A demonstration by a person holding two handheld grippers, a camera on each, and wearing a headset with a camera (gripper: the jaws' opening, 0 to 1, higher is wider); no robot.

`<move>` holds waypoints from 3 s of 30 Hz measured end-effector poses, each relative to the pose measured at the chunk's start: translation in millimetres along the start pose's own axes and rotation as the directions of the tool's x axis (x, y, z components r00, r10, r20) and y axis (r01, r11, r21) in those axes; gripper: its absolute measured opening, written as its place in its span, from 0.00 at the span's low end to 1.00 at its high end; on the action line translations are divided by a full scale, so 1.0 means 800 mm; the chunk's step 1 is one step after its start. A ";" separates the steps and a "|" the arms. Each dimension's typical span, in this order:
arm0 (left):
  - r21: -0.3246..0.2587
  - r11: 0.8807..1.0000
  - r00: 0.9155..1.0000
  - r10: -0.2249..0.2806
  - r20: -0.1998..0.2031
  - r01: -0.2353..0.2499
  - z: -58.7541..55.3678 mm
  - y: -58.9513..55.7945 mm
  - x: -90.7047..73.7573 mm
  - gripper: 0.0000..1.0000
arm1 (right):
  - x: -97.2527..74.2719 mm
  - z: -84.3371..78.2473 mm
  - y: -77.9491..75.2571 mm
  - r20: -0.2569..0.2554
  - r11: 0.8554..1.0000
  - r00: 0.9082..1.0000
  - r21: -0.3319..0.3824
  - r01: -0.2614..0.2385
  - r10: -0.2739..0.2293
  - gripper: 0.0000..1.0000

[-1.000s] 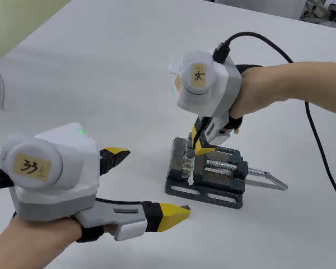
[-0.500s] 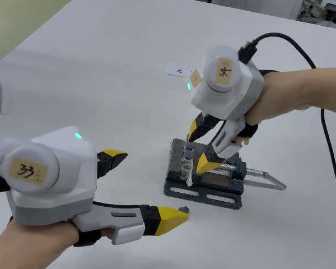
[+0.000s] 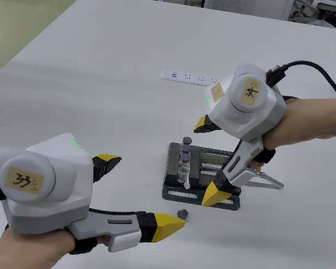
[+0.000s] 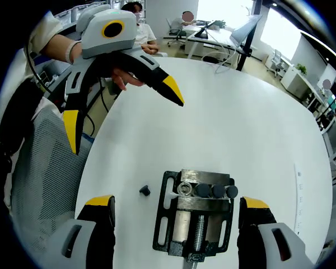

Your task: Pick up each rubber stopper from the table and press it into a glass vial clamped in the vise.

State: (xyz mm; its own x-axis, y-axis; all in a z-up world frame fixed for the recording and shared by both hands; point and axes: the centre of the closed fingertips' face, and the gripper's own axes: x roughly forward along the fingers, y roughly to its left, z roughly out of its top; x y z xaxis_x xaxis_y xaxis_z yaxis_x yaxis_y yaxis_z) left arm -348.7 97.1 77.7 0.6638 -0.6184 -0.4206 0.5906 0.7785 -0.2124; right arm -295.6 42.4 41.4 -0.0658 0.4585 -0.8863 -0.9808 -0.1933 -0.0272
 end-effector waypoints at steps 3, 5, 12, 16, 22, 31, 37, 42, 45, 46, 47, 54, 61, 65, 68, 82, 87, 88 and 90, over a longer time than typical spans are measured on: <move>0.002 1.000 1.000 0.003 -0.002 -0.003 0.000 -0.001 -0.001 0.98 | 0.000 -0.002 0.007 0.026 1.000 1.000 0.027 0.013 -0.014 0.94; 0.006 1.000 1.000 0.005 -0.001 -0.005 0.000 -0.003 -0.002 0.98 | 0.001 -0.004 0.012 0.038 0.999 0.999 0.041 0.017 -0.019 0.94; 0.010 1.000 1.000 0.012 -0.007 -0.012 -0.003 -0.002 -0.008 0.99 | 0.003 -0.006 0.029 0.079 0.996 0.996 0.077 0.037 -0.043 0.93; 0.015 1.000 1.000 0.012 -0.016 -0.012 -0.006 -0.002 -0.011 0.99 | 0.007 -0.004 0.034 0.103 0.995 0.993 0.092 0.050 -0.059 0.91; 0.018 1.000 1.000 0.020 -0.017 -0.020 -0.006 0.001 -0.017 0.99 | 0.022 0.000 0.046 0.141 0.990 0.987 0.125 0.058 -0.075 0.85; 0.012 1.000 1.000 0.023 -0.015 -0.023 -0.008 0.000 -0.019 0.98 | 0.041 -0.004 0.060 0.157 0.973 0.984 0.229 0.044 -0.081 0.64; 0.009 1.000 1.000 0.015 -0.022 -0.015 -0.010 -0.002 -0.019 0.98 | 0.053 -0.008 0.061 0.166 0.949 0.980 0.312 0.053 -0.109 0.49; 0.006 1.000 1.000 0.012 -0.023 -0.012 -0.011 -0.003 -0.018 0.97 | 0.067 -0.013 0.064 0.154 0.927 0.982 0.372 0.042 -0.106 0.34; 0.004 1.000 1.000 0.011 -0.025 -0.011 -0.012 -0.004 -0.018 0.97 | 0.074 -0.014 0.064 0.141 0.915 0.983 0.399 0.054 -0.119 0.26; 0.003 1.000 1.000 0.011 -0.024 -0.011 -0.013 -0.004 -0.018 0.97 | 0.075 -0.015 0.064 0.134 0.912 0.983 0.406 0.060 -0.125 0.23; 0.001 1.000 1.000 0.011 -0.024 -0.011 -0.013 -0.004 -0.018 0.97 | 0.077 -0.015 0.062 0.138 0.911 0.982 0.409 0.059 -0.126 0.20; -0.009 1.000 1.000 0.008 -0.030 -0.009 -0.020 -0.004 -0.017 0.97 | 0.081 -0.015 0.058 0.126 0.887 0.982 0.456 0.069 -0.141 0.13; -0.014 1.000 0.999 0.008 -0.032 -0.008 -0.021 -0.004 -0.017 0.97 | 0.082 -0.020 0.060 0.110 0.879 0.984 0.471 0.071 -0.138 0.10; -0.014 1.000 0.999 0.006 -0.032 -0.006 -0.021 -0.005 -0.016 0.97 | 0.084 -0.022 0.060 0.111 0.876 0.986 0.479 0.059 -0.127 0.09; -0.015 1.000 1.000 0.005 -0.031 -0.005 -0.021 -0.005 -0.016 0.96 | 0.085 -0.021 0.061 0.116 0.873 0.986 0.485 0.050 -0.121 0.07; -0.017 1.000 1.000 0.008 -0.011 -0.008 -0.018 -0.008 -0.014 0.95 | 0.088 -0.024 0.065 0.157 0.795 0.980 0.607 0.005 -0.126 0.05; -0.010 1.000 1.000 -0.001 0.000 0.001 -0.010 -0.013 -0.012 0.94 | 0.085 -0.024 0.066 0.167 0.778 0.978 0.628 -0.008 -0.125 0.04; 0.001 1.000 1.000 -0.003 0.007 0.003 -0.005 -0.015 -0.012 0.94 | 0.084 -0.026 0.067 0.166 0.781 0.979 0.625 -0.015 -0.114 0.04; 0.006 1.000 1.000 -0.006 0.021 0.005 0.004 -0.016 -0.013 0.94 | 0.077 -0.025 0.066 0.185 0.766 0.975 0.642 -0.027 -0.121 0.04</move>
State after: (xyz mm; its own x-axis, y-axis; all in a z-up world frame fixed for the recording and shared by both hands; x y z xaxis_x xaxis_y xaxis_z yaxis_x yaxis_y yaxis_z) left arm -361.6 92.7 87.7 0.6702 -0.6249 -0.4004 0.5970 0.7744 -0.2093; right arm -347.6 42.9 -24.2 0.0205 0.6311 -0.7755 -0.8677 0.3966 0.2998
